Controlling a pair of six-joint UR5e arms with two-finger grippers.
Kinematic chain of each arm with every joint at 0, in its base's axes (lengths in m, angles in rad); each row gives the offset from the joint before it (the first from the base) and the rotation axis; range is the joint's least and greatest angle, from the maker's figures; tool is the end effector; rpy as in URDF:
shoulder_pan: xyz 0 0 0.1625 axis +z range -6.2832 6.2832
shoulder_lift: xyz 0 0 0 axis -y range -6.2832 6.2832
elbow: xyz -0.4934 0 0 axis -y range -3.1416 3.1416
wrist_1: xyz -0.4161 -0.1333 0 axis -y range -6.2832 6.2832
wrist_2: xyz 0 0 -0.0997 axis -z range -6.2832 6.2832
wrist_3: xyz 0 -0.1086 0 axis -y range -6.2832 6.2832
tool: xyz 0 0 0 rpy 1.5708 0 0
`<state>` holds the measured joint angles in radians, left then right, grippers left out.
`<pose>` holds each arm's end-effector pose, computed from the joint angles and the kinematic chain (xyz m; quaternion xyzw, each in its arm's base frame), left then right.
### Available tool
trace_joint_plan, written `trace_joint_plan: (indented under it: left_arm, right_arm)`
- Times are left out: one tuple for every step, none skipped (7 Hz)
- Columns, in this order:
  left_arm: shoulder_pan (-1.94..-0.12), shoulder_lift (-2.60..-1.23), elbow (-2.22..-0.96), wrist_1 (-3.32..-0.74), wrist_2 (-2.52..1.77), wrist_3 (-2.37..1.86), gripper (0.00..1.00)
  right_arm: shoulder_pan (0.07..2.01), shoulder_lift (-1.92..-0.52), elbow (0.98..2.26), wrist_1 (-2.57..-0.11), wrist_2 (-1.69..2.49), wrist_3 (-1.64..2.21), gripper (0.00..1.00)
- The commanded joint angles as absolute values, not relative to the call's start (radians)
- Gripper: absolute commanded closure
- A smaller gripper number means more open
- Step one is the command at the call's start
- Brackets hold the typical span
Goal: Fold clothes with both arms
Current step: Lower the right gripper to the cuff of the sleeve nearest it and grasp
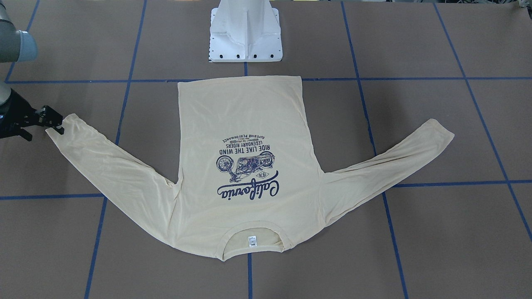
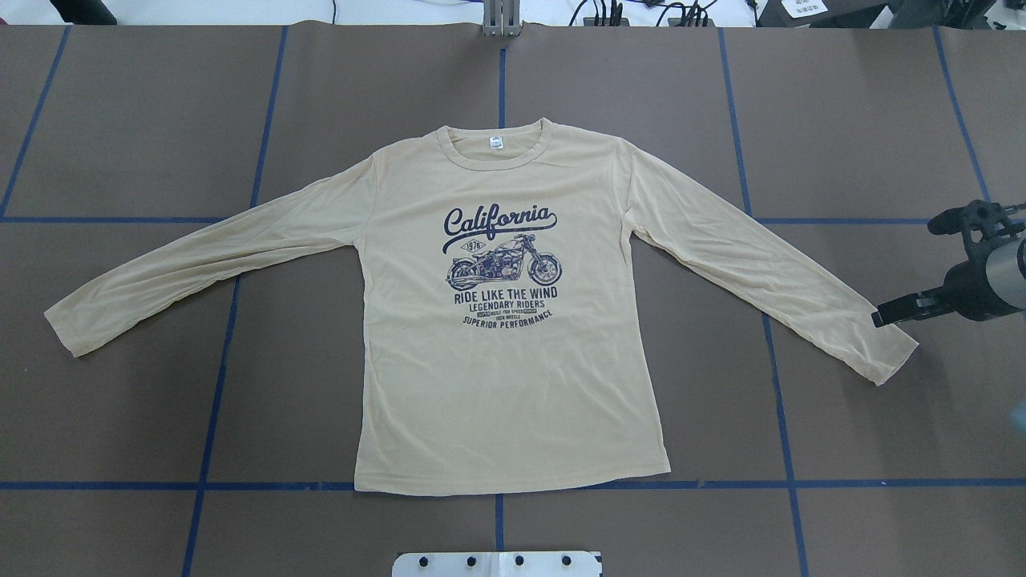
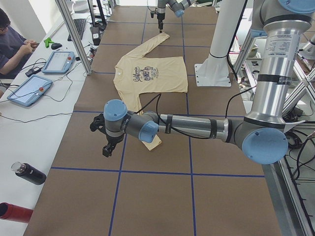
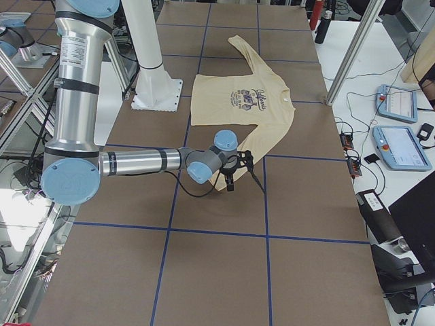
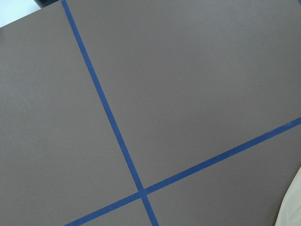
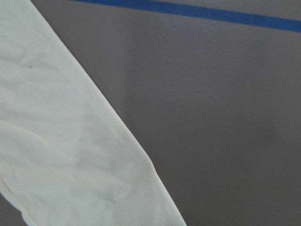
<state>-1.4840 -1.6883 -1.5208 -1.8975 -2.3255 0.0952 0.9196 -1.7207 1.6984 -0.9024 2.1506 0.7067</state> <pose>-0.0071 -0.5983 0.6592 0.1836 0.3606 0.1547 0.9013 -0.2302 -0.4238 0.6722 0.0665 -0.4020 -0.0655 0.9109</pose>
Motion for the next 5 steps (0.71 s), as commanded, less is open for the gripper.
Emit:
trace_joint_plan:
  left_arm:
    - [-1.483,-1.689,-1.519,-1.898,-2.326,0.095,0.00]
    - [-1.483,-1.689,-1.519,-1.898,-2.326,0.095,0.00]
    - [-1.483,-1.687,-1.519,-1.898,-2.326,0.095,0.00]
    - [-1.483,-1.689,-1.519,-1.898,-2.326,0.095,0.00]
    - [-1.483,-1.687,-1.519,-1.898,-2.326,0.095,0.00]
  right_arm:
    - [0.891,-1.746,1.700,-0.907,2.138,0.707,0.00]
    - [0.875,-1.747,1.698,-0.914,2.138,0.707,0.00]
    - [0.861,-1.747,1.697,-0.916,2.144,0.707,0.01]
    - [0.851,-1.747,1.697,-0.916,2.148,0.709,0.05]
    - [0.847,-1.746,1.694,-0.917,2.149,0.709,0.10]
